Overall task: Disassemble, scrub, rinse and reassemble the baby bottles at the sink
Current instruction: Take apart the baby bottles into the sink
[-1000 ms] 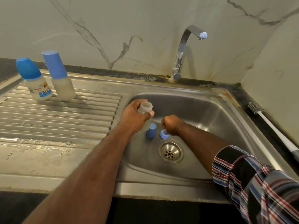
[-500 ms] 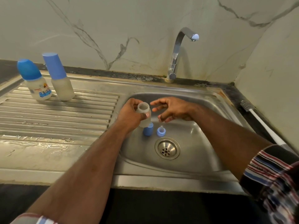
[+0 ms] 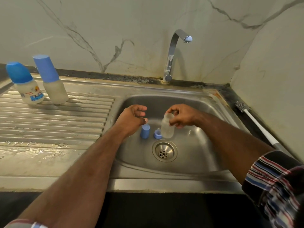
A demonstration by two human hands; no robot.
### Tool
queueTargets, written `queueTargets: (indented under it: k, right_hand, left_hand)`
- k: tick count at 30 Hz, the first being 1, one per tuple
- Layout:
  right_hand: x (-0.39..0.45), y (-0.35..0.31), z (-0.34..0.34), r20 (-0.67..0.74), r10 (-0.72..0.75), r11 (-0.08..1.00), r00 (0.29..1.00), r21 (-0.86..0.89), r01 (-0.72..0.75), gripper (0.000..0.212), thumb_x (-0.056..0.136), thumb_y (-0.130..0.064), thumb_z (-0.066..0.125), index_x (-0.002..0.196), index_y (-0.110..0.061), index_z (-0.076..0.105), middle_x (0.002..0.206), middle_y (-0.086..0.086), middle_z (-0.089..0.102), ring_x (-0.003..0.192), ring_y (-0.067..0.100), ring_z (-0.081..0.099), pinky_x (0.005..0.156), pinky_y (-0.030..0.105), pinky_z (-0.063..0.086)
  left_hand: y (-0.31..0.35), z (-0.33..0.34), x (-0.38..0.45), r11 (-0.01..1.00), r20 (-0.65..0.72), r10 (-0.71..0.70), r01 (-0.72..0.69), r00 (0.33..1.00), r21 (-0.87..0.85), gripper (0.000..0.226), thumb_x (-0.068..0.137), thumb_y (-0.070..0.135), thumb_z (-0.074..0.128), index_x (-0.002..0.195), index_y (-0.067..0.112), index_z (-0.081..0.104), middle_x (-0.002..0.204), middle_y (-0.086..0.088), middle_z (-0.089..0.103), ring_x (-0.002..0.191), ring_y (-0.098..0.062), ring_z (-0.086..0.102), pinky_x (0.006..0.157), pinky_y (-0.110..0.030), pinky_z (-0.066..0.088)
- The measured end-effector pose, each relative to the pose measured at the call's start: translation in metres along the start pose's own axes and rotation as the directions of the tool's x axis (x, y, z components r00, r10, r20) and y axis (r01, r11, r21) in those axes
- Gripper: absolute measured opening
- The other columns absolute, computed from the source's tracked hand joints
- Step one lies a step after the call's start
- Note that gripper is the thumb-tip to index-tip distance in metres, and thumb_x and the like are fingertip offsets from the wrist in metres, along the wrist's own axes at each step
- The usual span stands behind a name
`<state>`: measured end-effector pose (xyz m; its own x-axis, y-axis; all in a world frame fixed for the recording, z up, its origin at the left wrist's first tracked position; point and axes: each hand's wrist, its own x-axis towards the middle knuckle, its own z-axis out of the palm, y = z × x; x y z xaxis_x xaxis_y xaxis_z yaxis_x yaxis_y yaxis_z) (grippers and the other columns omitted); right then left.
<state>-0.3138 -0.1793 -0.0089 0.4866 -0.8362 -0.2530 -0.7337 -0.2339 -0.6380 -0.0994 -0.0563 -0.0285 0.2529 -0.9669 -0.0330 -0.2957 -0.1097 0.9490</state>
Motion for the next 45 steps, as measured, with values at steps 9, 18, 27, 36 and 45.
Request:
queueTargets:
  k: [9, 18, 27, 36, 45]
  right_hand:
    - [0.014, 0.039, 0.008, -0.124, 0.114, 0.858, 0.986, -0.488, -0.161, 0.048, 0.073, -0.026, 0.086, 0.115, -0.021, 0.065, 0.106, 0.002, 0.067, 0.090, 0.019, 0.059, 0.073, 0.027, 0.046]
    - [0.023, 0.037, 0.017, -0.120, 0.107, 0.832, 0.987, -0.533, -0.155, 0.050, 0.076, -0.025, 0.083, 0.123, -0.018, 0.065, 0.118, 0.005, 0.068, 0.105, 0.024, 0.064, 0.088, 0.035, 0.053]
    - [0.018, 0.031, 0.013, -0.094, 0.121, 0.798, 0.988, -0.583, -0.153, 0.082, 0.077, -0.032, 0.084, 0.147, -0.013, 0.045, 0.145, 0.006, 0.053, 0.129, 0.026, 0.054, 0.104, 0.036, 0.046]
    - [0.005, -0.007, 0.023, -0.181, 0.005, 0.722, 0.983, -0.680, -0.129, 0.059, 0.085, -0.033, 0.069, 0.137, -0.015, 0.051, 0.134, 0.009, 0.056, 0.118, 0.027, 0.057, 0.096, 0.041, 0.052]
    - [-0.011, -0.114, 0.076, -0.124, -0.248, 0.783, 0.961, -0.609, 0.124, 0.050, 0.081, -0.031, 0.065, 0.128, -0.018, 0.056, 0.127, 0.007, 0.058, 0.114, 0.028, 0.058, 0.094, 0.043, 0.052]
  left_hand:
    - [0.001, 0.002, -0.002, 0.992, -0.024, 0.016, -0.013, 1.000, 0.124, 0.052, 0.089, 0.019, 0.077, 0.136, 0.023, 0.058, 0.135, -0.001, 0.061, 0.123, -0.018, 0.058, 0.110, -0.041, 0.046]
    - [0.002, 0.001, -0.002, 0.987, -0.030, 0.022, -0.017, 0.999, 0.163, 0.053, 0.091, 0.022, 0.076, 0.139, 0.023, 0.056, 0.138, -0.001, 0.060, 0.125, -0.018, 0.057, 0.110, -0.042, 0.046]
    - [0.002, 0.000, -0.001, 0.984, -0.043, 0.024, -0.016, 0.999, 0.177, 0.054, 0.090, 0.024, 0.076, 0.140, 0.024, 0.054, 0.138, 0.001, 0.059, 0.126, -0.017, 0.056, 0.109, -0.040, 0.046]
    - [0.001, 0.000, 0.001, 0.965, -0.094, 0.093, -0.067, 0.991, 0.253, 0.052, 0.090, 0.021, 0.076, 0.138, 0.020, 0.057, 0.135, 0.001, 0.061, 0.126, -0.015, 0.056, 0.106, -0.030, 0.045]
    - [0.022, -0.047, -0.023, 0.990, -0.385, 0.077, -0.023, 0.920, 0.142, 0.034, 0.091, 0.016, 0.068, 0.124, 0.018, 0.063, 0.114, 0.003, 0.066, 0.108, -0.019, 0.064, 0.092, -0.031, 0.051]
